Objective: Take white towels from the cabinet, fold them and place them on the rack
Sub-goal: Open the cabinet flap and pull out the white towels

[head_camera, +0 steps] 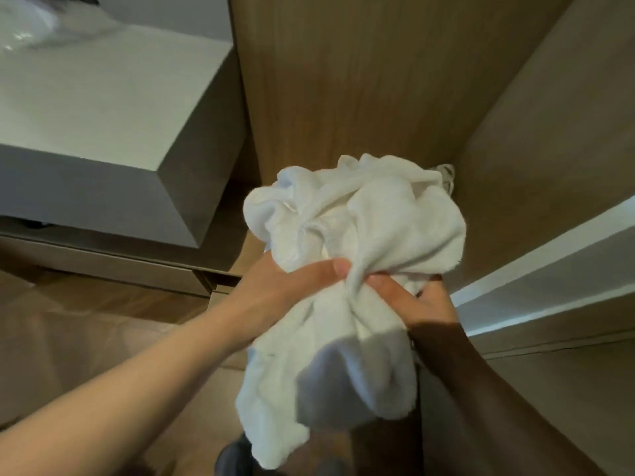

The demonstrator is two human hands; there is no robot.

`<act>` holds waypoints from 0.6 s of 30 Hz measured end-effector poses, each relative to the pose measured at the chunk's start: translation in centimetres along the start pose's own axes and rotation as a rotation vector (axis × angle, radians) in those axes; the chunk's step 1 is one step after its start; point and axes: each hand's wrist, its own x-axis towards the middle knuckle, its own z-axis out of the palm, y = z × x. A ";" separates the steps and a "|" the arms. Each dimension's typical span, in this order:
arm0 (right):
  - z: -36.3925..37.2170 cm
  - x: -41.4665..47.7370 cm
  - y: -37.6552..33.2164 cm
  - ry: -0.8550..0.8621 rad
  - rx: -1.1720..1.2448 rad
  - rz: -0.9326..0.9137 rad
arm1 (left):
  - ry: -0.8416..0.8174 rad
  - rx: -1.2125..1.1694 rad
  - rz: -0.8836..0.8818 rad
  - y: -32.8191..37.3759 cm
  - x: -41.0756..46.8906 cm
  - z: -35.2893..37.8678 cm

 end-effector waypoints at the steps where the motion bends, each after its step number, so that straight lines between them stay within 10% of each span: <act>1: -0.3 -0.2 -2.1 -0.005 0.003 -0.032 | 0.008 0.010 0.034 2.1 -0.2 0.1; 18: -2.4 -3.6 -25.8 -0.254 0.154 -0.483 | 0.129 0.092 0.442 25.6 -7.0 0.0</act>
